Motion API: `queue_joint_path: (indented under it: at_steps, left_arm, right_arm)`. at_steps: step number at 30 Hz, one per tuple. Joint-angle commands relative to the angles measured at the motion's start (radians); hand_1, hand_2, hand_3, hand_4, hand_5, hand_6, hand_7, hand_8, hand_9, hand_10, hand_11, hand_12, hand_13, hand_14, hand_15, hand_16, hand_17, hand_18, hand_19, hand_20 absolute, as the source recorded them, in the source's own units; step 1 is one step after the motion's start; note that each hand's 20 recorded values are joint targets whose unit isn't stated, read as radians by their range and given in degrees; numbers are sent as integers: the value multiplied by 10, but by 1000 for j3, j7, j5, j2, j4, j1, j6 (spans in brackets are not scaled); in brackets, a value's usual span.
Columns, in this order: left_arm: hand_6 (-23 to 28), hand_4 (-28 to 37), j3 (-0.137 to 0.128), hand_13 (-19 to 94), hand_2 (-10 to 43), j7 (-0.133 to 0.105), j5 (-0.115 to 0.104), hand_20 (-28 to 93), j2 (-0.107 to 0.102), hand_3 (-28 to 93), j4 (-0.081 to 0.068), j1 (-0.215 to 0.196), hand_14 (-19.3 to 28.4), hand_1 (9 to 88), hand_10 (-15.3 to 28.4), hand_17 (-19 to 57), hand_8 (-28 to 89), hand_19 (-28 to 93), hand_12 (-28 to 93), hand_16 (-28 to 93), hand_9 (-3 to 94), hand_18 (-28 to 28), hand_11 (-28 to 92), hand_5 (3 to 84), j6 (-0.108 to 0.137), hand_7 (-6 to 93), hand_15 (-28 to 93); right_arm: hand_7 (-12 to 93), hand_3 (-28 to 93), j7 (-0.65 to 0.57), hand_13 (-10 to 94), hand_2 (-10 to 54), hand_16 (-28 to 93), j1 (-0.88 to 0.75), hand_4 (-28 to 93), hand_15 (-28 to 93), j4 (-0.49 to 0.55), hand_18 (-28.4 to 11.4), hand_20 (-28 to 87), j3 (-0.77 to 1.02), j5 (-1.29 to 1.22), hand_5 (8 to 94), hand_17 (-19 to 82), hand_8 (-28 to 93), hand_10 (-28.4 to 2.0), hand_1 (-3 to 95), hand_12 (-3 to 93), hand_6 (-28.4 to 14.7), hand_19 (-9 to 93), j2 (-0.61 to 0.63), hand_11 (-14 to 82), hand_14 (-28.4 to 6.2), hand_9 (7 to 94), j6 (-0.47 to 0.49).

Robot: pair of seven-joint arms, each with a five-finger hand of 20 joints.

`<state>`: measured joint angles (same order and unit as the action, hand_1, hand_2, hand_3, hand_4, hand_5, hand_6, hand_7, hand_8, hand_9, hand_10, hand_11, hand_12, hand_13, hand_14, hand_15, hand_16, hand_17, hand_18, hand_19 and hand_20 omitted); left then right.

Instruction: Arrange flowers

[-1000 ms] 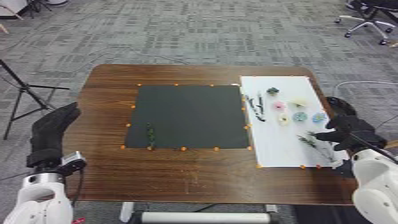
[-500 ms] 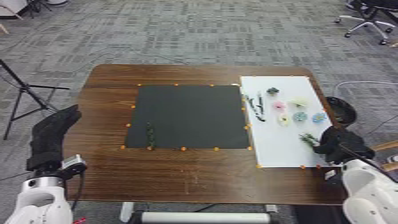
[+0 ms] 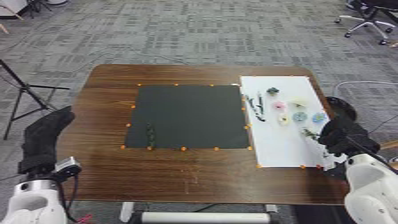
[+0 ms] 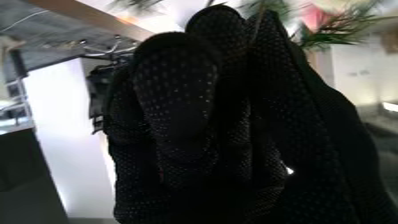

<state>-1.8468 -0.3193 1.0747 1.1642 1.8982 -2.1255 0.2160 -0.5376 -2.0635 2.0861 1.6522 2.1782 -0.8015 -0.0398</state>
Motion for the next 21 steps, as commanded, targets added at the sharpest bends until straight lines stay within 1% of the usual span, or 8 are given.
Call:
queue_joint_path:
  at_steps: [1,5,9,10,14,17,18,21]
  left_arm:
    - [27,-264,-94,386,0,-18,-3,181,-38,712,19,-11,155,229,139,68,-69,91,141,37,497,117,200,523,30,149,115]
    - [27,-265,-149,392,2,-21,23,185,-62,715,31,0,155,229,139,72,-71,99,141,36,505,118,204,527,12,151,118]
    - [26,-262,-213,397,0,-9,132,189,-65,718,23,0,154,231,138,77,-72,106,141,36,507,120,205,528,-9,154,121]
    - [26,-260,-218,399,-1,-8,133,191,-62,719,17,0,154,233,138,79,-72,108,141,36,507,120,206,528,-5,155,121]
    - [22,-249,-214,416,52,2,48,197,-48,720,1,-3,154,274,139,92,-75,114,140,34,523,118,207,540,44,163,129]
    - [19,-262,-203,429,148,20,47,205,-41,701,-20,-4,154,308,142,105,-78,125,138,29,538,118,211,552,81,166,137]
    - [20,-265,-202,435,184,22,45,208,-37,688,-29,-4,156,327,142,111,-79,130,137,27,548,118,214,560,81,167,140]
    - [26,-275,-191,448,225,38,46,211,-40,662,-49,3,156,353,143,123,-80,135,136,23,554,119,215,561,109,170,147]
  right_arm:
    - [210,562,15,937,-95,352,122,-114,412,71,-170,443,-34,-119,767,556,248,-63,622,389,-18,699,32,180,-21,932,61]
    - [212,563,3,937,-95,347,215,-112,415,84,-169,440,-121,-260,767,559,247,-62,621,388,-20,702,10,178,-20,933,93]
    - [212,564,9,937,-95,340,335,-108,422,71,-168,437,-258,-389,768,564,247,-63,620,386,-22,706,-35,177,-20,935,118]
    - [212,563,12,937,-95,338,365,-108,423,67,-168,436,-292,-406,768,564,247,-63,621,385,-22,707,-45,178,-20,935,132]
    - [211,563,22,937,-95,332,505,-107,426,34,-167,434,-444,-509,769,565,248,-65,621,385,-24,710,-93,177,-20,935,149]
    - [209,563,29,937,-95,328,621,-106,427,4,-165,432,-565,-560,771,568,247,-66,621,385,-25,713,-136,178,-20,936,159]
    - [208,563,32,937,-95,327,659,-106,428,-7,-165,431,-607,-563,771,569,247,-66,621,384,-25,713,-148,177,-20,936,157]
    - [208,562,32,937,-95,324,774,-106,429,-59,-165,429,-720,-585,773,569,247,-66,622,384,-26,716,-203,177,-21,936,171]
